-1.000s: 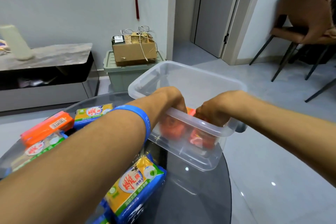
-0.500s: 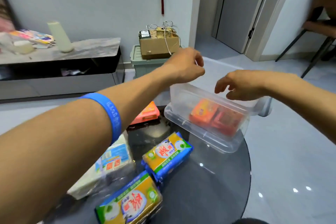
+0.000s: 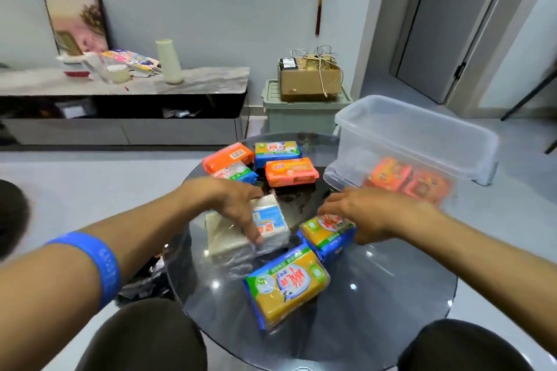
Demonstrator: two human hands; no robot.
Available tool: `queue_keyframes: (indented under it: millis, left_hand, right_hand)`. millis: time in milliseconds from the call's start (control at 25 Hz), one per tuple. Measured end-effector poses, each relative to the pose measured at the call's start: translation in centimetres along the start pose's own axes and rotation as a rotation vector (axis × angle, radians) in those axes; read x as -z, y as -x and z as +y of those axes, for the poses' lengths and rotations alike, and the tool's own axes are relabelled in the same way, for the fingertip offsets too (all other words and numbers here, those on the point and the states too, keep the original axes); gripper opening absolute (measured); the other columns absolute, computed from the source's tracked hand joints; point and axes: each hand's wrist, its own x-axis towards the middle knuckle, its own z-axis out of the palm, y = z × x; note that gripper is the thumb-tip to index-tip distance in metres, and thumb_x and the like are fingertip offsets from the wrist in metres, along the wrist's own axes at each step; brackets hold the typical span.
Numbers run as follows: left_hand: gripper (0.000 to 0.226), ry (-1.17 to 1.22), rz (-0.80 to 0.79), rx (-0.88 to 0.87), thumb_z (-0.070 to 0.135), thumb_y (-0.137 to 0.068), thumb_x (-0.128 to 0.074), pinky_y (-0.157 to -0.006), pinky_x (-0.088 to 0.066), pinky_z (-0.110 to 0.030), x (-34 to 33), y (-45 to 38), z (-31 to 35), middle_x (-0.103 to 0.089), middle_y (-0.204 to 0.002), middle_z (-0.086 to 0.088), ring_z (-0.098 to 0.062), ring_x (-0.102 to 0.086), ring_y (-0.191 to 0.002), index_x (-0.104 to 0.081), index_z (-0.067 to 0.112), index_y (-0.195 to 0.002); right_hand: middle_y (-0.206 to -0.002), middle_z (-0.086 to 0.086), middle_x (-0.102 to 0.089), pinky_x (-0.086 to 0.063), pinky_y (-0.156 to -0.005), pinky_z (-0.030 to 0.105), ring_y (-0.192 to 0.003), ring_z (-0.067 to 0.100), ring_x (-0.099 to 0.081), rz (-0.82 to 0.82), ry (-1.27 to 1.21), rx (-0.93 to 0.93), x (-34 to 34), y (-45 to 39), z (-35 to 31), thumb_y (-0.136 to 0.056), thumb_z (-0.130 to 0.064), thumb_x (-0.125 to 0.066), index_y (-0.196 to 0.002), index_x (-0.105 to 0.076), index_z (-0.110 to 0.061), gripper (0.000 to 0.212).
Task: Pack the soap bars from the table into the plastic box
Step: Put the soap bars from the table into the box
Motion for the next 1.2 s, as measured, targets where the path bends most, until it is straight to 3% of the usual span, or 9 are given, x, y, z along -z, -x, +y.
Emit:
queue_keyframes:
  millis: [160, 320, 440, 560, 680, 800, 920, 1040, 1200]
  left_hand:
    - [0.071, 0.005, 0.139, -0.035, 0.053, -0.064, -0.079, -0.088, -0.049, -0.037, -2.2, 0.5, -0.3, -0.057, -0.118, 0.002, -0.019, -0.056, -0.101, -0.044, 0.027, -0.12]
    - [0.059, -0.137, 0.672, -0.305, 0.066, -0.077, -0.055, -0.076, -0.047, -0.036, -4.8, 2.0, 4.1, -0.057, -0.108, -0.005, -0.024, -0.055, -0.096, -0.054, 0.017, -0.109]
    - [0.078, -0.329, 0.463, -0.205, 0.075, -0.066, -0.057, -0.064, -0.037, -0.035, -9.2, 3.1, 8.2, -0.058, -0.105, -0.011, -0.032, -0.06, -0.091, -0.047, 0.014, -0.115]
    - [0.071, -0.284, 0.4, -0.118, 0.05, -0.066, -0.07, -0.065, -0.043, -0.034, -10.5, 3.0, 9.2, -0.058, -0.112, -0.011, -0.031, -0.06, -0.094, -0.042, 0.014, -0.12]
    - [0.068, -0.05, 0.436, -0.138, 0.055, -0.06, -0.07, -0.071, -0.048, -0.034, -7.4, 3.0, 8.5, -0.058, -0.109, 0.001, -0.021, -0.059, -0.095, -0.049, 0.023, -0.116]
    - [0.067, 0.264, 0.641, -0.166, 0.061, -0.055, -0.069, -0.062, -0.053, -0.027, -0.6, 3.8, 8.8, -0.065, -0.098, 0.011, -0.007, -0.063, -0.081, -0.053, 0.033, -0.114]
    - [0.053, 0.432, 0.835, -0.152, 0.063, -0.049, -0.07, -0.065, -0.056, -0.031, 6.6, 2.5, 10.1, -0.07, -0.085, 0.012, -0.008, -0.066, -0.074, -0.058, 0.036, -0.093]
    - [0.045, 0.606, 0.92, -0.189, 0.058, -0.051, -0.075, -0.071, -0.057, -0.036, 12.6, -1.7, 13.0, -0.071, -0.089, 0.008, -0.016, -0.068, -0.079, -0.065, 0.034, -0.087]
    - [0.072, 0.376, 0.9, -0.169, 0.049, -0.063, -0.078, -0.074, -0.047, -0.031, 17.5, -9.8, 19.3, -0.059, -0.107, 0.004, -0.022, -0.058, -0.092, -0.053, 0.02, -0.124]
  right_hand:
    - [-0.129, -0.002, -0.049, -0.045, -0.091, 0.042, -0.117, 0.024, -0.048, 0.059, -0.034, -0.015, -2.1, -1.7, -0.1, -0.073, -0.032, -0.071, -0.138, -0.037, -0.031, 0.073]
    - [-0.118, -0.001, -0.055, -0.046, -0.082, 0.038, -0.108, 0.023, -0.053, 0.089, -0.043, -0.021, -3.0, -2.7, -0.1, -0.068, -0.032, -0.072, -0.127, -0.044, -0.028, 0.065]
    - [-0.109, -0.001, -0.057, -0.044, -0.072, 0.033, -0.096, 0.022, -0.058, 0.143, -0.055, -0.054, -3.2, -2.5, 0.4, -0.061, -0.04, -0.071, -0.117, -0.047, -0.025, 0.063]
    - [-0.103, -0.004, -0.056, -0.039, -0.063, 0.031, -0.088, 0.022, -0.058, 0.203, -0.081, -0.064, -2.9, -1.5, 1.1, -0.056, -0.045, -0.072, -0.115, -0.048, -0.024, 0.067]
    - [-0.093, -0.014, -0.054, -0.044, -0.063, 0.03, -0.083, 0.015, -0.058, 0.295, -0.342, -0.081, -0.7, 0.8, 3.5, -0.053, -0.045, -0.072, -0.108, -0.048, -0.034, 0.061]
    - [-0.098, -0.015, -0.062, -0.047, -0.069, 0.017, -0.086, 0.004, -0.06, 0.484, -0.781, -0.125, 3.2, 4.6, 7.9, -0.058, -0.041, -0.075, -0.109, -0.053, -0.038, 0.056]
    - [-0.103, -0.008, -0.069, -0.051, -0.079, 0.022, -0.094, 0.011, -0.063, 0.718, -1.061, -0.083, 6.1, 7.4, 12.4, -0.055, -0.029, -0.077, -0.113, -0.061, -0.033, 0.06]
    - [-0.098, -0.01, -0.069, -0.052, -0.085, 0.031, -0.095, 0.012, -0.063, 0.759, -0.994, -0.142, 7.1, 8.8, 16.5, -0.057, -0.025, -0.079, -0.112, -0.061, -0.031, 0.058]
    - [-0.103, -0.006, -0.062, -0.051, -0.081, 0.038, -0.092, 0.017, -0.059, 0.493, -0.516, -0.296, 5.7, 8.9, 20.0, -0.061, -0.022, -0.079, -0.115, -0.058, -0.028, 0.059]
